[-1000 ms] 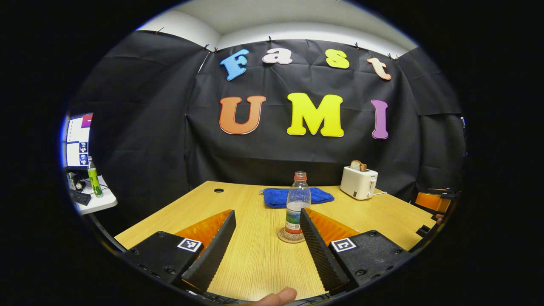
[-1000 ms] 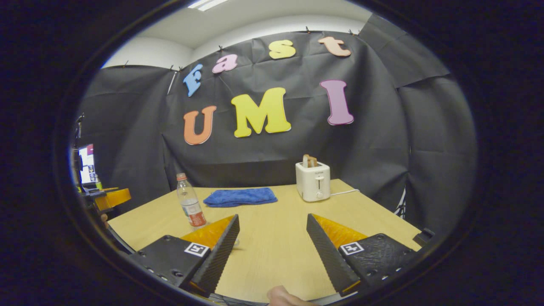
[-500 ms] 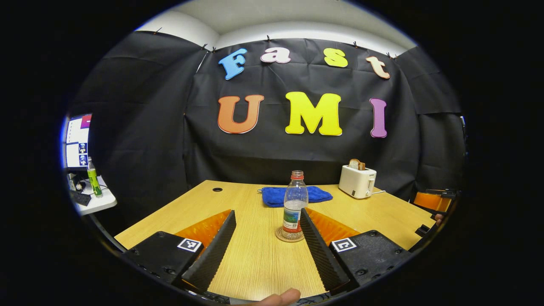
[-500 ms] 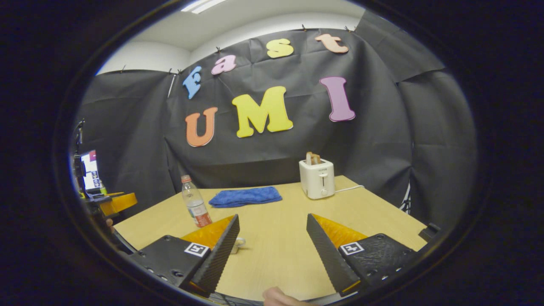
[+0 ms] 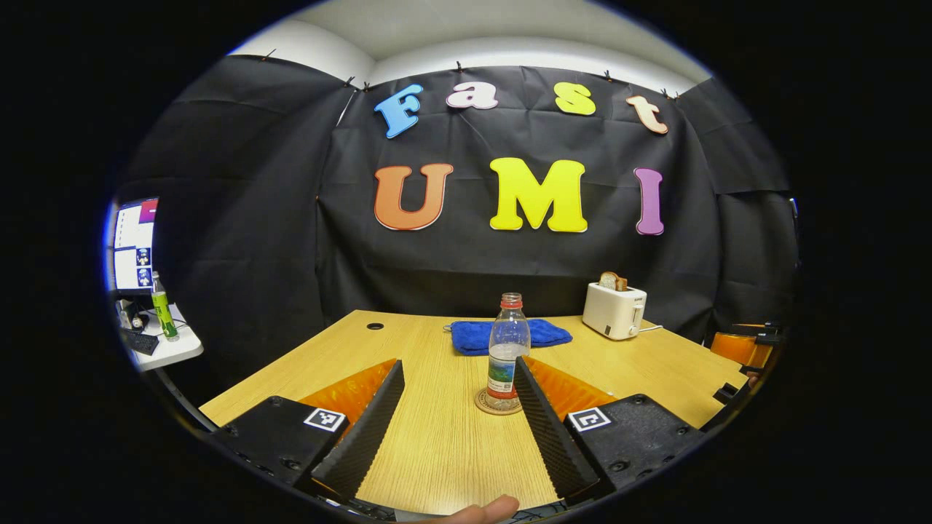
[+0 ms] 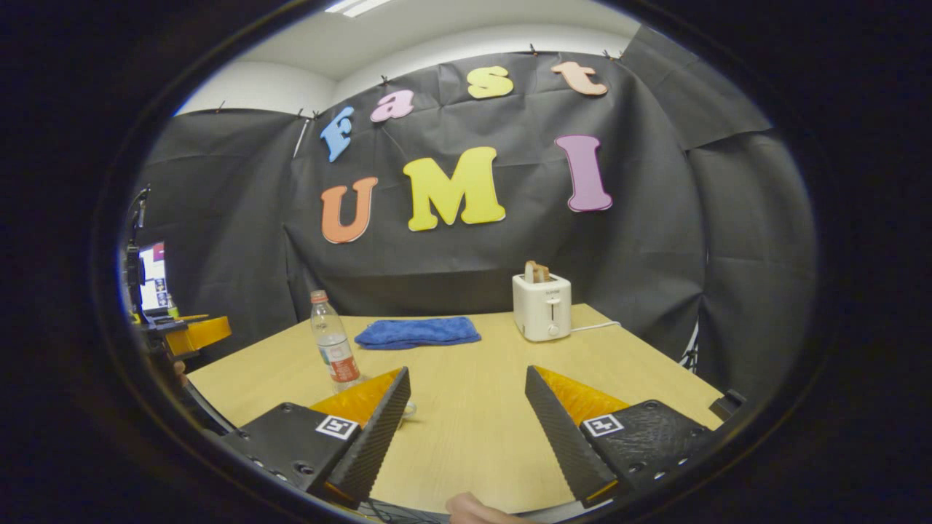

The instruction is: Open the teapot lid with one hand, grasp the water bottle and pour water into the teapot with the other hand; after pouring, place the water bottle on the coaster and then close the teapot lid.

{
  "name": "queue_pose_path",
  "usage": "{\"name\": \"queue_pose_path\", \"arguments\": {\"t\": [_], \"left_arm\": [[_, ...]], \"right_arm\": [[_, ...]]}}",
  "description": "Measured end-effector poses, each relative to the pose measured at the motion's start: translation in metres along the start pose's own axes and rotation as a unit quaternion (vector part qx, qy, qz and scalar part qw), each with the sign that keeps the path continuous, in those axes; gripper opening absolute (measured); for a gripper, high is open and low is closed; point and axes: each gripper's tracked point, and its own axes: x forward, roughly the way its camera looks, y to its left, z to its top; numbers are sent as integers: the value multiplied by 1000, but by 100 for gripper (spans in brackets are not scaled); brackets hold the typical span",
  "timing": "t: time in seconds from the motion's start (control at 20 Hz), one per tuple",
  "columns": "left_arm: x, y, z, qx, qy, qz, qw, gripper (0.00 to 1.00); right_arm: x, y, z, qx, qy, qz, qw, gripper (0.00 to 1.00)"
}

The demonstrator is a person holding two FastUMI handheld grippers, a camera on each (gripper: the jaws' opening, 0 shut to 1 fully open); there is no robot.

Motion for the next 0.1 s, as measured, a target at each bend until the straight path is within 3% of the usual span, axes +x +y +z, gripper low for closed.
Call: {"name": "queue_pose_path", "arguments": {"t": [0.1], "left_arm": [[0, -1, -1, 1, 0, 1, 1000, 95]], "right_arm": [[1, -2, -1, -2, 2, -1, 1000, 96]]}}
